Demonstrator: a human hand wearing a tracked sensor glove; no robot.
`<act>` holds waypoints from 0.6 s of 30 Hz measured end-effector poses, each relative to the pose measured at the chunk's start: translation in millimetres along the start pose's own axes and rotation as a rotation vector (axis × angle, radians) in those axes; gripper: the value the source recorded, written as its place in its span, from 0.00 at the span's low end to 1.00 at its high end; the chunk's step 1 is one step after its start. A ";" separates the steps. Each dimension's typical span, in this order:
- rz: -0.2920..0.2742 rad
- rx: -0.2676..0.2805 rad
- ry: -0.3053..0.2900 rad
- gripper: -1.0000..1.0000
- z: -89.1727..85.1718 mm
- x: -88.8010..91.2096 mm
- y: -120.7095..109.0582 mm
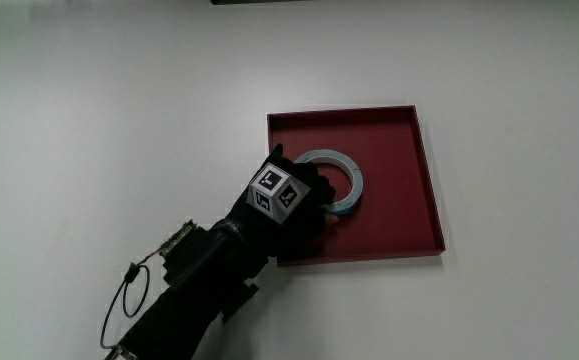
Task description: Place blue tape
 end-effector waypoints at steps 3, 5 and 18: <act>0.006 -0.033 0.004 0.50 -1.0 0.4 4.3; 0.020 -0.053 -0.002 0.50 -2.8 -0.9 6.1; 0.035 -0.085 0.015 0.40 -5.1 -0.8 10.3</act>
